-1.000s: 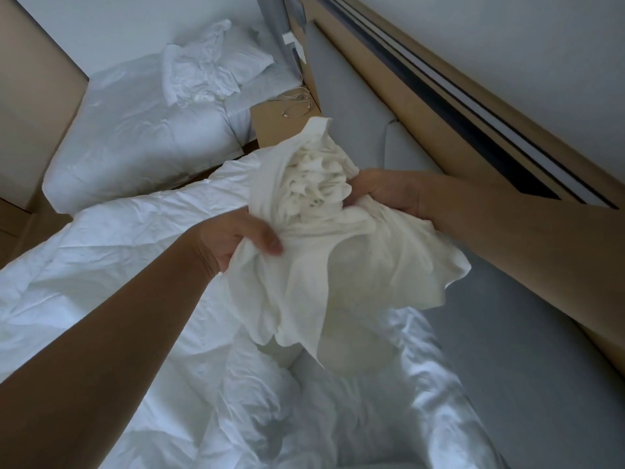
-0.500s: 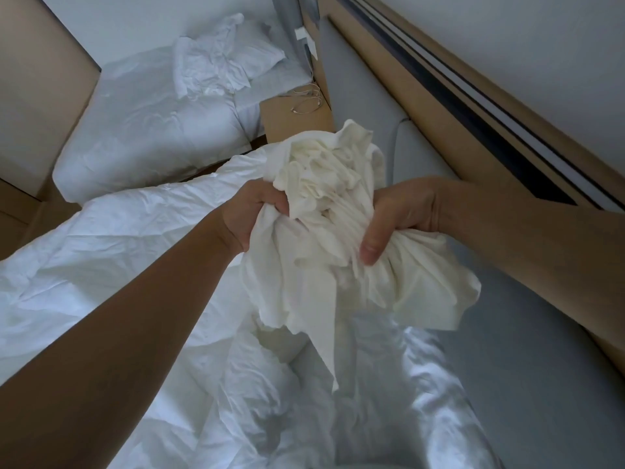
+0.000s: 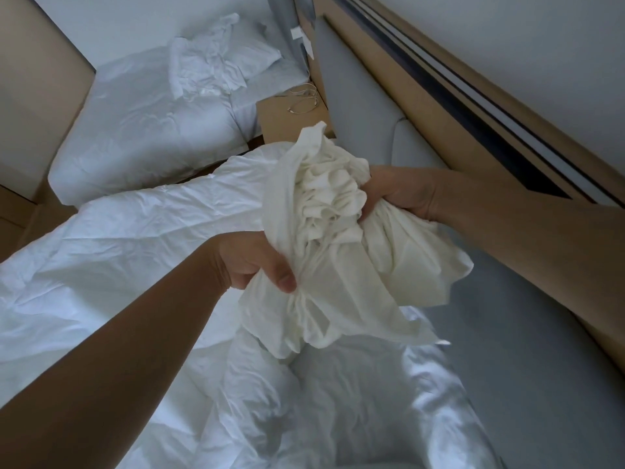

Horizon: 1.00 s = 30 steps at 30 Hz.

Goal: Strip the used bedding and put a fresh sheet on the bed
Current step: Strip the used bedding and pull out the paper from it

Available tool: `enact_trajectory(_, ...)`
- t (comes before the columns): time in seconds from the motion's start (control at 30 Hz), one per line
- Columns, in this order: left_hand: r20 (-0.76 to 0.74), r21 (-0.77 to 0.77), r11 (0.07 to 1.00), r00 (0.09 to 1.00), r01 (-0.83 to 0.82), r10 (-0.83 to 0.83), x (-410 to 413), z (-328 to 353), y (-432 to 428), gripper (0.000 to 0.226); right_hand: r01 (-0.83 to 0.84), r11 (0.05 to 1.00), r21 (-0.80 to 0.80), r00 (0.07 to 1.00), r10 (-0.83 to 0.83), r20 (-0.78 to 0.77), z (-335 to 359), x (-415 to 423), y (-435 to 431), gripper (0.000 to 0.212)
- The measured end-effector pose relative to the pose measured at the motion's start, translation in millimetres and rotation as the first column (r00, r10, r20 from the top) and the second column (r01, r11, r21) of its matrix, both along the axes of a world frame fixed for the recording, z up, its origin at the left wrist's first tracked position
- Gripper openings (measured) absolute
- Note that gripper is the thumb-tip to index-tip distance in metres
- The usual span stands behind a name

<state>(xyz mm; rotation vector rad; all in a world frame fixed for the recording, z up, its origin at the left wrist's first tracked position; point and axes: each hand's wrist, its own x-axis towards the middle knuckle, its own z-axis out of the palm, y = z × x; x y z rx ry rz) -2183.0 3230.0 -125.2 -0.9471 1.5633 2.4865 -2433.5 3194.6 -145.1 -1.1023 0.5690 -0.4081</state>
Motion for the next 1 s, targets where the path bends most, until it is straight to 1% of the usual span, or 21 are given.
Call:
enact_trajectory(0.03, -0.019, -0.003, 1.000, 1.000, -0.001, 0.001, 3, 2, -1, 0.047, 0.005, 1.000, 0.020, 1.000, -0.005, 0.006, 0, 0, 0, 0.041)
enact_trajectory(0.07, -0.023, -0.013, 0.999, 0.999, -0.037, 0.037, 5, 4, -2, 0.046, 0.004, 0.999, 0.039, 1.000, -0.004, 0.012, 1, -1, 0, 0.041)
enact_trajectory(0.13, -0.031, -0.084, 0.970, 0.974, -0.227, 0.225, 10, 7, -10, 0.044, -0.033, 0.994, 0.100, 0.999, 0.033, 0.000, 3, -3, 0, 0.042)
enact_trajectory(0.17, -0.066, -0.139, 0.937, 0.947, -0.320, 0.314, 12, 9, -15, 0.044, -0.081, 0.985, 0.153, 0.997, 0.083, -0.008, 4, -4, 1, 0.043)
enact_trajectory(0.2, -0.115, -0.173, 0.911, 0.926, -0.375, 0.360, 10, 11, -18, 0.046, -0.143, 0.970, 0.198, 0.989, 0.147, -0.006, 6, -5, 2, 0.046)
enact_trajectory(0.27, -0.193, -0.188, 0.901, 0.914, -0.391, 0.356, 2, 16, -21, 0.052, -0.245, 0.941, 0.233, 0.968, 0.250, 0.007, 7, -6, 8, 0.056)
enact_trajectory(0.33, -0.247, -0.184, 0.905, 0.909, -0.383, 0.335, -9, 17, -23, 0.049, -0.271, 0.936, 0.224, 0.959, 0.281, -0.017, 8, -4, 14, 0.056)
enact_trajectory(0.43, -0.274, -0.196, 0.881, 0.887, -0.430, 0.372, -18, 11, -26, 0.040, -0.189, 0.972, 0.140, 0.979, 0.197, -0.046, 6, -3, 20, 0.041)
enact_trajectory(0.5, -0.264, -0.161, 0.876, 0.875, -0.454, 0.405, -17, 9, -27, 0.039, -0.175, 0.977, 0.125, 0.983, 0.181, -0.036, 4, -3, 22, 0.039)
enact_trajectory(0.6, -0.234, -0.148, 0.895, 0.894, -0.422, 0.383, -8, 8, -24, 0.037, -0.205, 0.975, 0.082, 0.978, 0.207, -0.023, 3, -3, 18, 0.043)
enact_trajectory(0.67, -0.182, -0.117, 0.915, 0.914, -0.386, 0.362, -1, 5, -16, 0.038, -0.128, 0.991, 0.039, 0.992, 0.128, -0.001, 3, -2, 12, 0.045)
enact_trajectory(0.7, -0.130, -0.069, 0.934, 0.931, -0.352, 0.341, 4, 2, -12, 0.046, -0.080, 0.996, 0.027, 0.997, 0.080, 0.016, 3, 0, 9, 0.045)
enact_trajectory(0.73, -0.074, -0.017, 0.957, 0.955, -0.288, 0.286, 6, 0, -7, 0.053, -0.047, 0.999, 0.019, 0.998, 0.047, 0.029, 2, 2, 8, 0.045)
enact_trajectory(0.77, -0.046, 0.025, 0.982, 0.981, -0.186, 0.187, 6, -2, -2, 0.054, -0.036, 0.999, 0.008, 0.999, 0.036, 0.036, 0, 3, 8, 0.045)
enact_trajectory(0.8, -0.045, 0.041, 0.996, 0.996, -0.082, 0.083, 4, -4, 2, 0.051, -0.038, 0.999, -0.007, 0.999, 0.038, 0.034, -1, 4, 8, 0.044)
enact_trajectory(0.83, -0.054, 0.038, 0.999, 0.998, -0.021, 0.023, 2, -5, 5, 0.048, -0.038, 0.999, -0.017, 0.999, 0.038, 0.031, -2, 5, 8, 0.043)
enact_trajectory(0.87, -0.062, 0.031, 0.999, 0.998, -0.013, 0.015, -1, -6, 7, 0.048, -0.031, 0.999, -0.023, 0.999, 0.031, 0.029, -2, 5, 8, 0.042)
enact_trajectory(0.93, -0.091, 0.040, 0.997, 0.993, -0.070, 0.073, -4, -7, 10, 0.048, 0.001, 0.999, -0.040, 1.000, 0.000, 0.023, -1, 5, 6, 0.040)
enact_trajectory(1.0, -0.154, 0.064, 0.997, 0.986, -0.048, 0.057, -3, -4, 10, 0.050, 0.009, 0.999, -0.042, 0.999, -0.008, 0.032, -1, 4, 5, 0.042)
